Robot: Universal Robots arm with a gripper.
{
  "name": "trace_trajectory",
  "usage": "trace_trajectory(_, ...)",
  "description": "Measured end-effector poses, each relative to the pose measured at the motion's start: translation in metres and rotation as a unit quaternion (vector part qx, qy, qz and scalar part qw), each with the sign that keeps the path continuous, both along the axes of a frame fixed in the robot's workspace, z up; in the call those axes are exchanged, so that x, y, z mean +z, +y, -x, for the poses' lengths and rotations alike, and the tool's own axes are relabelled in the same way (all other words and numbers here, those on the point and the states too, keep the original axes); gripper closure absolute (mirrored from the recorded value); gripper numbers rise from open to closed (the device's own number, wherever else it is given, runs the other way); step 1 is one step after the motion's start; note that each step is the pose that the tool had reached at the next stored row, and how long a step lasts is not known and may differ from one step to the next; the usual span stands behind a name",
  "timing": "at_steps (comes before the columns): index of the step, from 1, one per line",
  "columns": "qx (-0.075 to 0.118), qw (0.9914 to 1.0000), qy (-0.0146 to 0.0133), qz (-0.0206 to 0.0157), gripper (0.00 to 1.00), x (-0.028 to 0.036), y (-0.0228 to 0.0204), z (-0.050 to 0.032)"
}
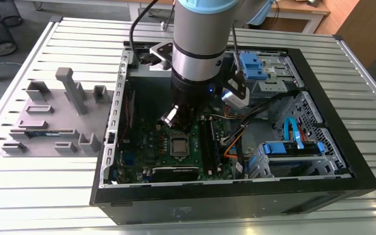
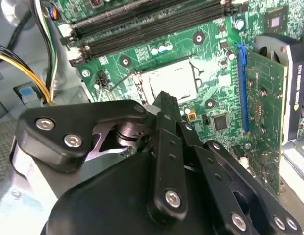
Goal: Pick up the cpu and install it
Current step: 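Close the cpu cover, then install the first cpu locking lever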
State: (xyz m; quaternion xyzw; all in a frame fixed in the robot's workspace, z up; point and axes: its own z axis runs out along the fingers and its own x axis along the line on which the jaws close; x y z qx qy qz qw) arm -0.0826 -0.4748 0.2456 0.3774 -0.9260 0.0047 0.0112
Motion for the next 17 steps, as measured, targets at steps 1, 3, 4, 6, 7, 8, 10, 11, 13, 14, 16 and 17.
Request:
trace_trajectory(1,0.0,1.0,0.0,0.0,0.89,-0.0002,-0.0003,0.0016)
trace_trajectory(3,0.0,1.0,-0.0001,0.0,0.89,-0.0002,-0.0004,0.0022)
trace_trajectory(4,0.0,1.0,-0.0001,-0.0001,0.89,-0.0002,-0.0004,0.0022)
trace_trajectory(6,0.0,1.0,-0.0001,0.0,0.89,-0.0002,-0.0004,0.003)
trace_trajectory(7,0.0,1.0,0.0,0.0,0.89,-0.0002,-0.0004,0.003)
trace_trajectory(8,0.0,1.0,-0.0001,0.0,0.89,-0.0002,-0.0004,0.0031)
trace_trajectory(10,0.0,1.0,-0.0001,0.0,0.89,-0.0002,-0.0004,0.0031)
trace_trajectory(11,0.0,1.0,0.0,0.0,0.89,-0.0002,-0.0004,0.0032)
trace_trajectory(13,0.0,1.0,-0.0001,0.0,0.89,-0.0002,-0.0004,0.0032)
trace_trajectory(14,0.0,1.0,-0.0001,0.0,0.89,-0.0002,-0.0004,0.0033)
trace_trajectory(16,0.0,1.0,-0.0001,0.0,0.89,-0.0002,-0.0003,0.0038)
trace_trajectory(17,0.0,1.0,-0.0002,-0.0004,0.89,-0.0001,-0.0004,0.0038)
